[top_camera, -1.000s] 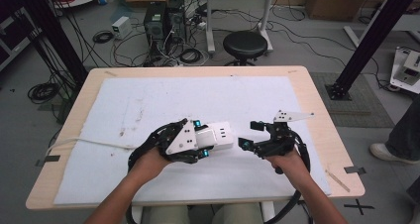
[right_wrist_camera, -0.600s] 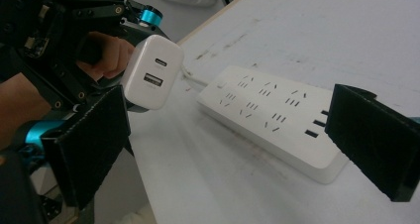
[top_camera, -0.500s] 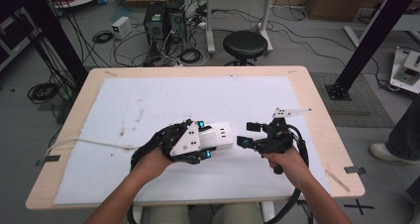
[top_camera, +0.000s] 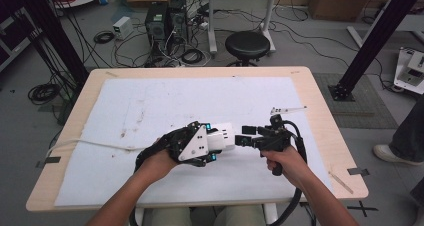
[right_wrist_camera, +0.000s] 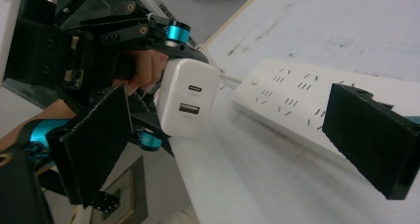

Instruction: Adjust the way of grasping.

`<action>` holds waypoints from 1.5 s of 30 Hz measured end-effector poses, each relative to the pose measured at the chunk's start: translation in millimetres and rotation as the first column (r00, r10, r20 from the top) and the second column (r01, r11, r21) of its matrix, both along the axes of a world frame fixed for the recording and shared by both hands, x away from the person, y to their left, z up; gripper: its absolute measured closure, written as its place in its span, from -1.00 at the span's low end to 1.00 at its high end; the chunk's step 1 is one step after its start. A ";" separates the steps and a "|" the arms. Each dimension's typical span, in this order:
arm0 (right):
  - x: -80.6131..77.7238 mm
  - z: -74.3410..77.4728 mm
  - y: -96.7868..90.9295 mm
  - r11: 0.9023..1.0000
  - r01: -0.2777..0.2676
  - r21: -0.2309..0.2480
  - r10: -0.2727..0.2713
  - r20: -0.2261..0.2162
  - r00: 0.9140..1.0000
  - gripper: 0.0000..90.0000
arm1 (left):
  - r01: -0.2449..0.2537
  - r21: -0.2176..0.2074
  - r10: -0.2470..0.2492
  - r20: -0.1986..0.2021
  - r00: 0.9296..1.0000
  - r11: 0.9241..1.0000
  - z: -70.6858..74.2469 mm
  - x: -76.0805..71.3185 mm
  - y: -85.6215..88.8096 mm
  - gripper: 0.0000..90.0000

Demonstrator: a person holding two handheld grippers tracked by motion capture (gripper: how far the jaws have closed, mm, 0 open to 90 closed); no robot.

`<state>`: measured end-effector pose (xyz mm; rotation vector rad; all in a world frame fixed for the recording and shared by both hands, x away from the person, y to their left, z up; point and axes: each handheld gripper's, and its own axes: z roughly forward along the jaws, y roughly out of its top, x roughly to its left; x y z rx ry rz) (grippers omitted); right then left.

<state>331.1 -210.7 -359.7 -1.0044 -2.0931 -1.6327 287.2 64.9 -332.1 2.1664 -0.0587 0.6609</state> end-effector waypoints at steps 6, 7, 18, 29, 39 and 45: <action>6.0 -2.2 4.5 1.000 -0.022 0.004 0.023 -0.074 0.997 -0.88 | 0.004 0.009 -0.004 0.001 1.000 1.000 -0.2 1.9 -2.2 -0.06; 7.2 -3.2 5.3 1.000 -0.027 0.007 0.028 -0.077 0.997 -0.87 | 0.008 0.011 -0.008 -0.003 1.000 1.000 -0.4 1.9 -2.4 -0.06; 10.7 -5.8 11.6 0.998 -0.052 0.018 0.054 -0.096 0.994 -0.62 | 0.015 0.012 -0.015 -0.010 1.000 1.000 -2.7 4.0 -7.9 -0.06; 14.7 -10.3 21.5 0.995 -0.093 0.026 0.096 -0.163 0.982 -0.56 | 0.025 0.027 -0.025 -0.006 1.000 0.999 -3.7 5.2 -12.9 -0.06; 19.4 -14.4 25.9 0.991 -0.124 0.043 0.130 -0.204 0.970 -0.18 | 0.032 0.020 -0.032 0.002 0.999 0.999 -4.1 4.5 -15.5 -0.06; 19.4 -15.4 28.3 0.985 -0.160 0.062 0.169 -0.207 0.963 0.10 | 0.037 0.018 -0.037 0.010 0.999 0.999 -3.4 3.7 -17.4 -0.06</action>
